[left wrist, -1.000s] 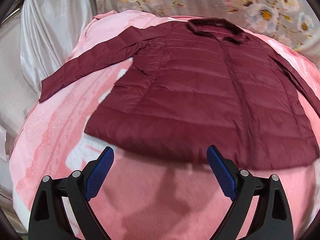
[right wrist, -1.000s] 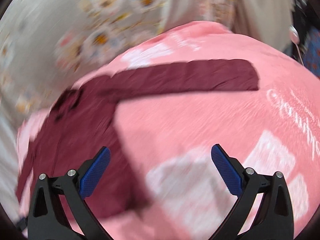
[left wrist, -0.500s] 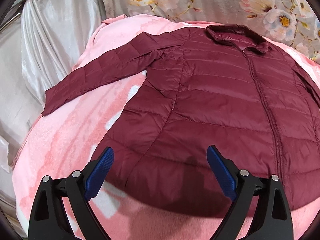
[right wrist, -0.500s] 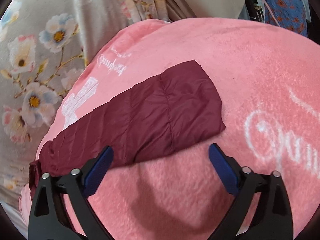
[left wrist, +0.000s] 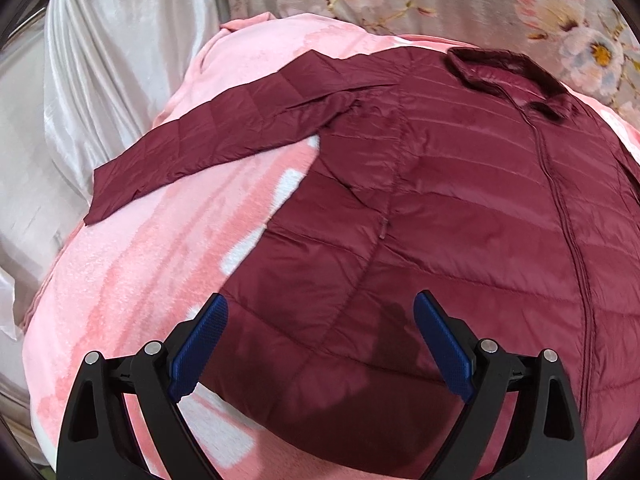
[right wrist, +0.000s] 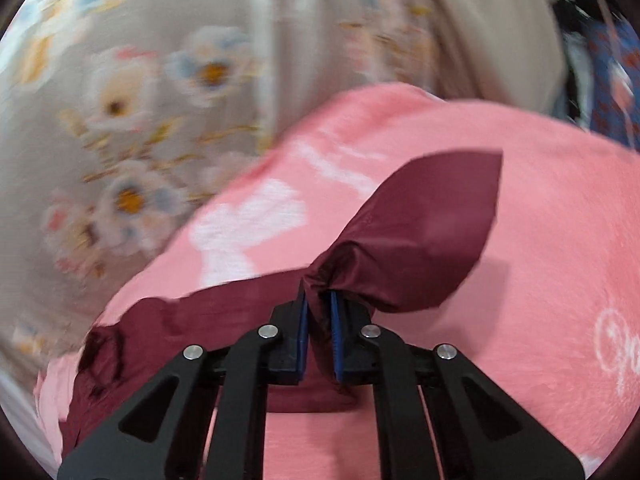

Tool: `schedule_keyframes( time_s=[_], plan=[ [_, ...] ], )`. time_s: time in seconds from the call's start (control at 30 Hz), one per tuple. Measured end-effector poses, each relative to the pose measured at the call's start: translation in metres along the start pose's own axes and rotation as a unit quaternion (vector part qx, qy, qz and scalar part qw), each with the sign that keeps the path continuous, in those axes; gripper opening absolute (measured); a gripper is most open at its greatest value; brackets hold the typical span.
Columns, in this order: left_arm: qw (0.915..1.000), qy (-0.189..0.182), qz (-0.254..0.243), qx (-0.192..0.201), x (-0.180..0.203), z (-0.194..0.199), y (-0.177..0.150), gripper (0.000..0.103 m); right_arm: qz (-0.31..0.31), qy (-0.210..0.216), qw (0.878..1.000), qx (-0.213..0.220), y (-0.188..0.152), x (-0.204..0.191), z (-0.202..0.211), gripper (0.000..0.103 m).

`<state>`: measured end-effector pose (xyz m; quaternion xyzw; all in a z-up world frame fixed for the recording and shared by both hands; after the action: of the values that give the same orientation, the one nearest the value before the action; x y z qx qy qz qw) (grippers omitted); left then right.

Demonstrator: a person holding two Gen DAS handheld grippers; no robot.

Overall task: Fold large clothes
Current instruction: 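Lift the sleeve with the right gripper and fold it across the jacket body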

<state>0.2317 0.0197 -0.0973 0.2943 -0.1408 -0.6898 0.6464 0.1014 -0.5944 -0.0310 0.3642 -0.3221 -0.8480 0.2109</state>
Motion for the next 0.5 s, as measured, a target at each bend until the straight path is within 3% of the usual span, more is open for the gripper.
schedule_keyframes(
  time_s=[0.13,0.3,0.5],
  plan=[
    [0.9999,0.002,0.012,-0.011,-0.01,-0.009,0.003,0.093,0.114,0.096,0.989,-0.016,-0.022,-0.134,0.002,0.008],
    [0.9995,0.009,0.025,-0.017,-0.027,-0.018,0.003,0.093,0.208,0.201,0.954,-0.075,-0.096,-0.268,-0.006,0.008],
    [0.999,0.009,0.04,-0.019,-0.046,-0.027,0.004,0.093,0.275,0.262,0.913,-0.148,-0.198,-0.354,-0.019,0.01]
  ],
)
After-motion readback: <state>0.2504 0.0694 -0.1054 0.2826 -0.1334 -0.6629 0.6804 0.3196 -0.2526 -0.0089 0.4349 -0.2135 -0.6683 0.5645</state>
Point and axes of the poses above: each gripper's, at about its wrist camera, not at the fingertips, and z roughly against the way its jaws point, x to its right, y to its top, the point moved 7 cm from there along -z, roughly the way its jaws point, and after that the axes turned 6 degrees about y, right-handed, at the moved point
